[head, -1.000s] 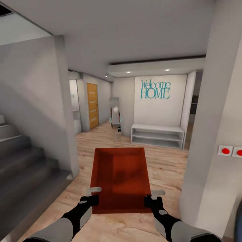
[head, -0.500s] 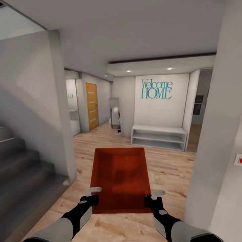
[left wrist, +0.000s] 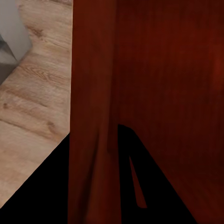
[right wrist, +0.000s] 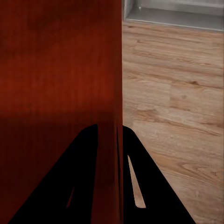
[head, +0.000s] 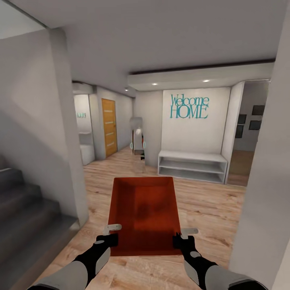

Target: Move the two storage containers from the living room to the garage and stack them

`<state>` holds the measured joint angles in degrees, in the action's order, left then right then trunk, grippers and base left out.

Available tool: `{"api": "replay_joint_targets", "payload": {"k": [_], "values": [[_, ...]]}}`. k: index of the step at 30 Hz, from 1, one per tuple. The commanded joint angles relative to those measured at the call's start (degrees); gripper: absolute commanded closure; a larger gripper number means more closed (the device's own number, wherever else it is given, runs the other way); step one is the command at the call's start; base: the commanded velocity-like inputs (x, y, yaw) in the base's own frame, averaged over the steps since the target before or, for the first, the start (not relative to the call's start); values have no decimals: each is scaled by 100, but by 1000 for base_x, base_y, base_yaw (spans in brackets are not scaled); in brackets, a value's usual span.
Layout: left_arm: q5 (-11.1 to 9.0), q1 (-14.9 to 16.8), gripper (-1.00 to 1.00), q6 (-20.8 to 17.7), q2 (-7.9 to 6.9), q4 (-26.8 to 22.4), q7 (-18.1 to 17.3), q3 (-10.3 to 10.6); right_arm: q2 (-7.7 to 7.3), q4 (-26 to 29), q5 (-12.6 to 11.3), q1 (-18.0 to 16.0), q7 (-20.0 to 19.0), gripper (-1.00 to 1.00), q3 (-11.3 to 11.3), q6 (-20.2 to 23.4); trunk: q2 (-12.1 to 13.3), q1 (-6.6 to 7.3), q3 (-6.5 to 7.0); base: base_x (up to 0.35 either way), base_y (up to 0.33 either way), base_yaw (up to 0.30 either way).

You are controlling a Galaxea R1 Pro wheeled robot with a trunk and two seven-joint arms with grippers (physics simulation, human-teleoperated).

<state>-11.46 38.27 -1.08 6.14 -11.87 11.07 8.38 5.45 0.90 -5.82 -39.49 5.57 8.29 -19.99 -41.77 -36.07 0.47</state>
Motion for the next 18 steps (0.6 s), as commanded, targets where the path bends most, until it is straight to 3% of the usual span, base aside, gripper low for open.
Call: {"api": "replay_joint_targets", "payload": {"k": [1, 18], "values": [[65, 5, 100, 205, -254, -125, 79, -346, 0, -90, -122, 2, 6, 100, -117, -32, -1, -4, -1, 322, 0, 0], [65, 5, 100, 205, -262, -123, 79, -346, 0, -90, -122, 2, 6, 100, -117, -32, -1, -4, -1, 322, 0, 0]]}}
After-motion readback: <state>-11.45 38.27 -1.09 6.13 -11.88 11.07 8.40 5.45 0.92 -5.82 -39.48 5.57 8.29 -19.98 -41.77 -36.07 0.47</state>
